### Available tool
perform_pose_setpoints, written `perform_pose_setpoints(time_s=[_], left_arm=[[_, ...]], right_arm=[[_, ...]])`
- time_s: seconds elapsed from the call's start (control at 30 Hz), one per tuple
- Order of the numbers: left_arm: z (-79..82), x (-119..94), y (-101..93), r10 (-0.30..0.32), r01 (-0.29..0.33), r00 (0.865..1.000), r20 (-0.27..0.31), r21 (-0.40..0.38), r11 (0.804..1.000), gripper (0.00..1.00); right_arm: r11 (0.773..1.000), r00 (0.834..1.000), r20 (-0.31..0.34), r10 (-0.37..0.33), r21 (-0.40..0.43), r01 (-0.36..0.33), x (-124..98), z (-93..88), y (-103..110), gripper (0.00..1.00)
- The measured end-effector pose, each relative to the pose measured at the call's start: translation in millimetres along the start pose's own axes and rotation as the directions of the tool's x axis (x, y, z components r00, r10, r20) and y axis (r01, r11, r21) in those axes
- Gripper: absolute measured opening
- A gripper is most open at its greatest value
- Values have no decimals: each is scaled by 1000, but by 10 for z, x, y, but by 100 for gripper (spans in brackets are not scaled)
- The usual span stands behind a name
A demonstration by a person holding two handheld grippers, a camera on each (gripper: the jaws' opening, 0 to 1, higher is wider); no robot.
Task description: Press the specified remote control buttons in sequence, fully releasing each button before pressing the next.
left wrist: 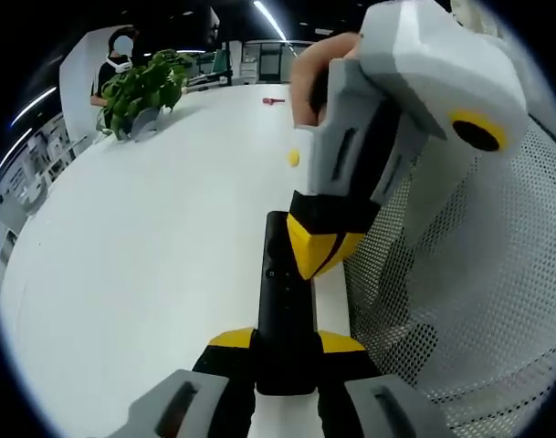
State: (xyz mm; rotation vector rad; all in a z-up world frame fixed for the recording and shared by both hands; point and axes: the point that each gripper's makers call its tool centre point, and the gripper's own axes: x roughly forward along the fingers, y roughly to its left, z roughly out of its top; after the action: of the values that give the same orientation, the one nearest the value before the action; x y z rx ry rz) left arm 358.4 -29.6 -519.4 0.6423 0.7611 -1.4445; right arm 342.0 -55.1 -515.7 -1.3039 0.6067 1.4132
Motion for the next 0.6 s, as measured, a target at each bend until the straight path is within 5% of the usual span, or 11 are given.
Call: perform_pose_setpoints(time_s=[0.27, 0.43, 0.6], left_arm=[[1, 1, -1, 0, 0, 1000, 1, 2, 1000, 24], [2, -1, -3, -1, 1, 1000, 4, 7, 1000, 24], [-1, -3, -5, -2, 2, 1000, 6, 5, 1000, 24]], right_arm=[[1000, 1000, 24, -3, 15, 3, -8, -6, -3, 0], [976, 993, 110, 31, 213, -54, -21, 7, -30, 0], [944, 986, 165, -30, 329, -26, -74, 43, -193, 0]])
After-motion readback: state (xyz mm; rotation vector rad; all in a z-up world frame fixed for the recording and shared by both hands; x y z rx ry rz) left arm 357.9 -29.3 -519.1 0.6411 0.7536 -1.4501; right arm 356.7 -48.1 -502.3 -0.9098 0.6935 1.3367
